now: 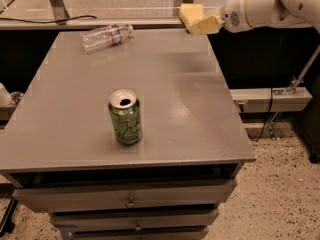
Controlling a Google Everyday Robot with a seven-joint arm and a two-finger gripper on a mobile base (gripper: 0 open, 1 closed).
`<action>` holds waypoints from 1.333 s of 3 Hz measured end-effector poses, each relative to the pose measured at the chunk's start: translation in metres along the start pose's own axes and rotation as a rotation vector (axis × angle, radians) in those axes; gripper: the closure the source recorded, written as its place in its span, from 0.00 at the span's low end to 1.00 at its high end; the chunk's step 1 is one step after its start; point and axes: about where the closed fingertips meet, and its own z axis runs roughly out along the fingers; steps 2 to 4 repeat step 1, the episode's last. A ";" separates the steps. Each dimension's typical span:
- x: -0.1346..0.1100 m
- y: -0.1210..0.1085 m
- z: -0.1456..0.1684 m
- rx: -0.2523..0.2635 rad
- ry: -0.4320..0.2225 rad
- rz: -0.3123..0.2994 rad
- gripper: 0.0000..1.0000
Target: Pick sponge
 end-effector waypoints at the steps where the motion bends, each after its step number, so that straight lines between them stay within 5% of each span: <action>1: 0.000 0.000 0.000 0.000 0.000 0.000 1.00; 4: 0.000 0.000 0.000 0.000 0.000 0.000 1.00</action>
Offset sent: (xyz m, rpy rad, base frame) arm 0.0000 0.0000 0.0000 0.0000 0.0000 0.0000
